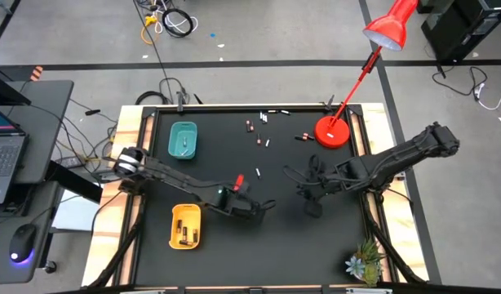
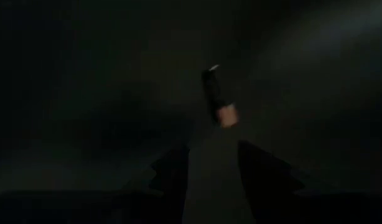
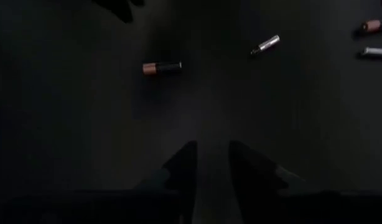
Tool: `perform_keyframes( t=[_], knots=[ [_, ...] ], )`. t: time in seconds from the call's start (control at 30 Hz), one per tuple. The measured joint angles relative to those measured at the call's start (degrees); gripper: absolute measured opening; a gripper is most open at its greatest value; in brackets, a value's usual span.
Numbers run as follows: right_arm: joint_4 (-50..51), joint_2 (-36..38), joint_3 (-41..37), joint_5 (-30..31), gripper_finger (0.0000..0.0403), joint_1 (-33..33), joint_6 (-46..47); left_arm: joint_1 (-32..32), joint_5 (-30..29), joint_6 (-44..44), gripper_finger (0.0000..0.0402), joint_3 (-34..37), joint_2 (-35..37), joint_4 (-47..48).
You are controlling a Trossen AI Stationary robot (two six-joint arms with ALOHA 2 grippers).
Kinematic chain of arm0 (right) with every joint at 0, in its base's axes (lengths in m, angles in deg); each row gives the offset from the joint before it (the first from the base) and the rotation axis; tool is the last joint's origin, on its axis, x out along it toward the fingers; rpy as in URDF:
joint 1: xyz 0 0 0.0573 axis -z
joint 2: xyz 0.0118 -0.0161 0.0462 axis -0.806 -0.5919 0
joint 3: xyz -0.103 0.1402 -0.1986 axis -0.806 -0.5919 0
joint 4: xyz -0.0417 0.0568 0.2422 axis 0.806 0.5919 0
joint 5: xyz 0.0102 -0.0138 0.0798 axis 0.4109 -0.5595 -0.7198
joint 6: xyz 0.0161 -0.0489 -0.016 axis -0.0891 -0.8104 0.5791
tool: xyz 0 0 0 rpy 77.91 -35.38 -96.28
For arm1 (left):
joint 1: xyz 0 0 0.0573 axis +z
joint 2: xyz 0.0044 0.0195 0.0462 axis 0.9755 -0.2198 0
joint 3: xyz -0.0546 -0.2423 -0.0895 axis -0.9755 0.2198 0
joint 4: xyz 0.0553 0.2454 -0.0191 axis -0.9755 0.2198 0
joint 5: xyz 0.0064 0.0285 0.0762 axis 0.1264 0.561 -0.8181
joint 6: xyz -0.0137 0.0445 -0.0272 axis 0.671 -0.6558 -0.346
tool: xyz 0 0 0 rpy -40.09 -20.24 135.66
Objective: Sort batteries
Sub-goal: Put the black battery into the yellow bin
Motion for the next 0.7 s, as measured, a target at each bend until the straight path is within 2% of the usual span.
perform_keyframes(
  t=[0.33,0.7],
  knots=[
    [-0.17,1.63,0.0,0.01,0.0099,-0.22,-1.96,3.52,-0.83,3.01,0.0147,-0.09,-1.0,0.85],
    [-0.63,2.82,0.0,0.01,0.0097,-0.63,-2.49,2.39,1.71,3.03,0.0148,4.33,-0.98,3.86]
  ],
)
